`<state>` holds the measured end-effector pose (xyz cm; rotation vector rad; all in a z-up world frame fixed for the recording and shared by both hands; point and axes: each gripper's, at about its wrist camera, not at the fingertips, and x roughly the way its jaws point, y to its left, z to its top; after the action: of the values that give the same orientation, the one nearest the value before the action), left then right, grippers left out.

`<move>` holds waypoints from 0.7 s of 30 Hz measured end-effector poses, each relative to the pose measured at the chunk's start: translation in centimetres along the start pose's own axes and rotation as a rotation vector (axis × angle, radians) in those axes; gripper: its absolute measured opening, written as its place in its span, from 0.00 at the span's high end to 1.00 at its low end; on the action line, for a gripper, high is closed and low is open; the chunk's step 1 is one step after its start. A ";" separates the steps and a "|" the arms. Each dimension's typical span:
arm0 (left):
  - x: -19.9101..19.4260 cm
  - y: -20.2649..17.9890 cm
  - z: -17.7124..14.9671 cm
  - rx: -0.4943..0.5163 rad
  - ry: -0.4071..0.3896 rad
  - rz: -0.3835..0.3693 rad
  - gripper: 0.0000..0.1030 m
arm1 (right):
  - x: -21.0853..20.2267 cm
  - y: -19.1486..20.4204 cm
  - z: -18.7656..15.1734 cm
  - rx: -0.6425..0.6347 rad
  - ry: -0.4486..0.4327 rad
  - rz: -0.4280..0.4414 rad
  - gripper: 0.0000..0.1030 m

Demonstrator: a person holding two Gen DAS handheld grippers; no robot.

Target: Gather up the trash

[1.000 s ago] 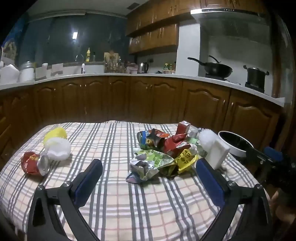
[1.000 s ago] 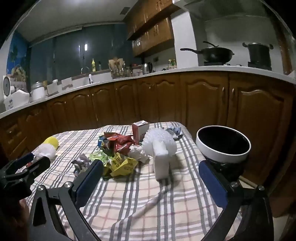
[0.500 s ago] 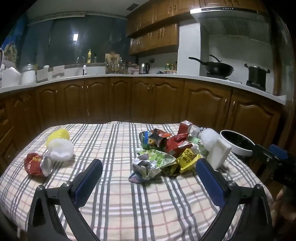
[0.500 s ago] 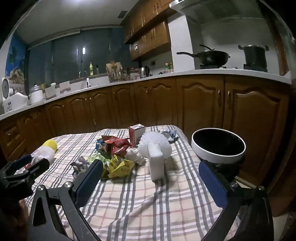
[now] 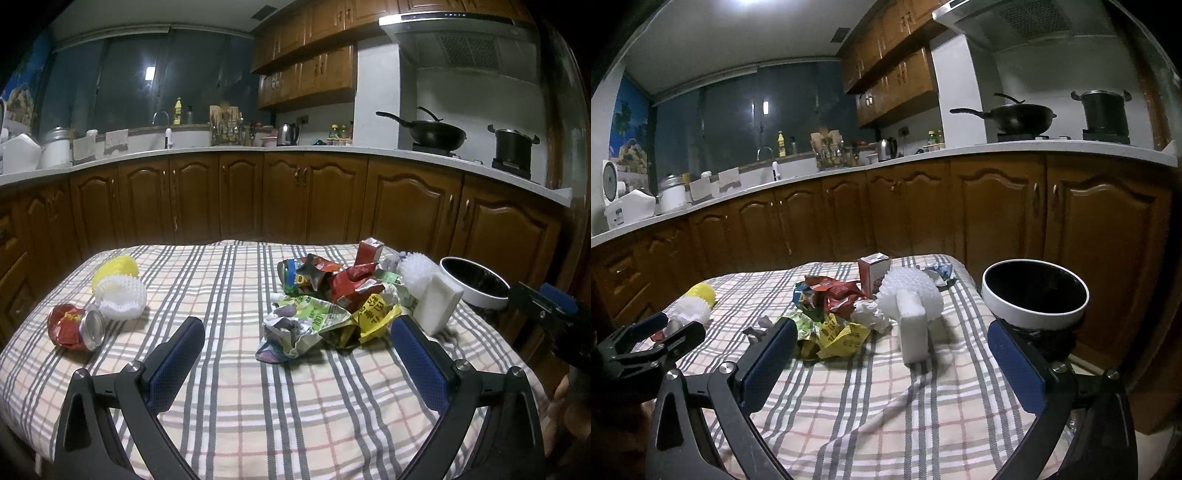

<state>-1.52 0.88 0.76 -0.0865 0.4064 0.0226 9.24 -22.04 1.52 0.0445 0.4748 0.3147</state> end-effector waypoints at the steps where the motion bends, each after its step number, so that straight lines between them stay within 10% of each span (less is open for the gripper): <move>1: 0.0 0.1 0.0 -0.001 0.001 0.001 0.02 | 0.0 0.0 0.0 0.001 0.001 0.001 0.00; 21: 0.8 -0.6 -0.5 0.006 0.012 0.002 0.02 | 0.2 0.3 -0.2 0.006 0.001 0.019 0.00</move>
<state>-0.92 0.28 0.02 -0.0802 0.4184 0.0231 9.25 -21.74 1.31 0.0545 0.4770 0.3316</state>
